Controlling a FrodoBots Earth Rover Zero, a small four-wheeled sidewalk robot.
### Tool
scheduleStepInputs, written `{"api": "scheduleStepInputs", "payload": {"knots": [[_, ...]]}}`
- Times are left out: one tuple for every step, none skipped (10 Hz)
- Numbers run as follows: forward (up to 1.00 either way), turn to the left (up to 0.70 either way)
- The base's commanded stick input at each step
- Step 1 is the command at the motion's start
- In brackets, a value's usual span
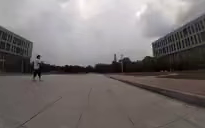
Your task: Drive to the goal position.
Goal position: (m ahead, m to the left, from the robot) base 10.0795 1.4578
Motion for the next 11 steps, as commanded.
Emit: {"api": "scheduleStepInputs", "payload": {"knots": [[0.7,0.0],[0.7,0.0],[0.7,0.0],[0.7,0.0],[0.7,0.0],[0.7,0.0],[0.7,0.0],[0.7,0.0],[0.7,0.0],[0.7,0.0],[0.7,0.0]]}}
